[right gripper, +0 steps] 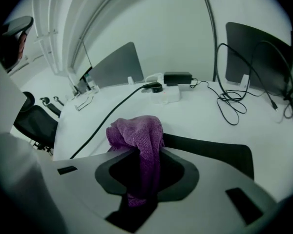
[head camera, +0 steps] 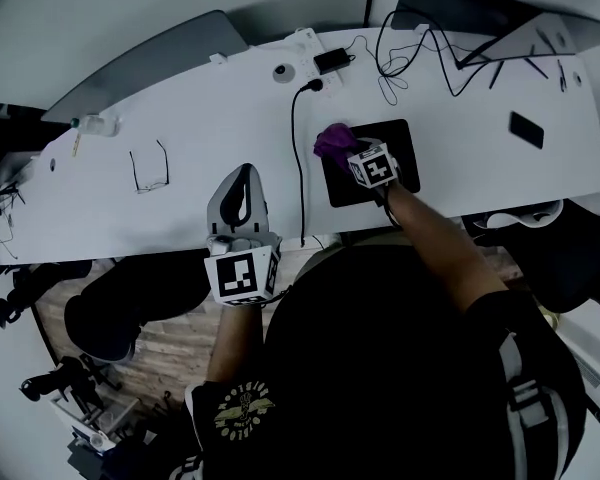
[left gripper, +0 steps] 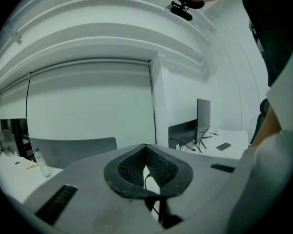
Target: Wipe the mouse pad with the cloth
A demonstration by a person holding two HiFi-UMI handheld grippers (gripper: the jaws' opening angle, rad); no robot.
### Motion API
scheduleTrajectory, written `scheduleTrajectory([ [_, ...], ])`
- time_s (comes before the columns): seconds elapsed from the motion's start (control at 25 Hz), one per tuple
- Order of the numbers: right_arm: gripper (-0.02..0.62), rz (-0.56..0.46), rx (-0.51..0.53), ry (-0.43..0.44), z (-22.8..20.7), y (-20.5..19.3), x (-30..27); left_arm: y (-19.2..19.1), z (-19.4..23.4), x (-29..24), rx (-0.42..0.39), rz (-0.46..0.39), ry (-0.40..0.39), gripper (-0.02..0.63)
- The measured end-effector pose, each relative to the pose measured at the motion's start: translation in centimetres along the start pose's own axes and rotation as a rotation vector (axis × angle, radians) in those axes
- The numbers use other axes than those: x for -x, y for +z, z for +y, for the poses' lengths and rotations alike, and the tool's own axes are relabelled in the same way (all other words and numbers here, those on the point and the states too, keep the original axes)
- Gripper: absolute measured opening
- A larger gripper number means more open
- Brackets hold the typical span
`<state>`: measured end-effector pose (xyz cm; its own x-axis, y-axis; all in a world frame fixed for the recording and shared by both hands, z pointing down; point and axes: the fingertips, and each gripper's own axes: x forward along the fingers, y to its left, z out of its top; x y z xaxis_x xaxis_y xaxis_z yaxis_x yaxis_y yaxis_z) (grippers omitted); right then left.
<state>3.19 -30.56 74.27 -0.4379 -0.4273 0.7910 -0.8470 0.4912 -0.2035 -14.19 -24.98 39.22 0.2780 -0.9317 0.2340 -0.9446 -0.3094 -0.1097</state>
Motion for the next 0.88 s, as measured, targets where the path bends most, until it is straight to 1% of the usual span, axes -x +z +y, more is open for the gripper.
scheduleTrajectory([
  [0.12,0.098,-0.014,-0.046,-0.044,-2.5,-0.1,0.9,0.5,-0.6,-0.7,-0.004,-0.012,-0.021,0.002],
  [0.24,0.098,-0.022,-0.114,-0.088,-5.4,-1.2,1.9,0.7,-1.8,-1.4,-0.014,-0.013,-0.049,0.002],
  [0.36,0.098,-0.014,-0.179,-0.148,-8.1,-2.4,3.6,0.7,-2.5,-1.8,-0.010,-0.034,-0.073,0.002],
  [0.44,0.098,-0.010,-0.179,-0.179,-9.5,-3.1,4.5,1.2,-2.9,-2.1,-0.009,-0.050,-0.086,0.002],
  [0.56,0.100,0.003,-0.147,-0.235,-11.3,-4.1,5.8,1.2,-3.2,-2.3,-0.008,-0.052,-0.091,0.002],
  [0.76,0.100,0.013,-0.239,-0.296,-14.0,-5.7,7.5,2.0,-3.3,-2.4,-0.011,-0.066,-0.096,0.002],
  [0.88,0.100,0.025,-0.274,-0.344,-15.4,-6.6,8.4,1.6,-3.2,-2.2,0.000,-0.062,-0.093,0.002],
])
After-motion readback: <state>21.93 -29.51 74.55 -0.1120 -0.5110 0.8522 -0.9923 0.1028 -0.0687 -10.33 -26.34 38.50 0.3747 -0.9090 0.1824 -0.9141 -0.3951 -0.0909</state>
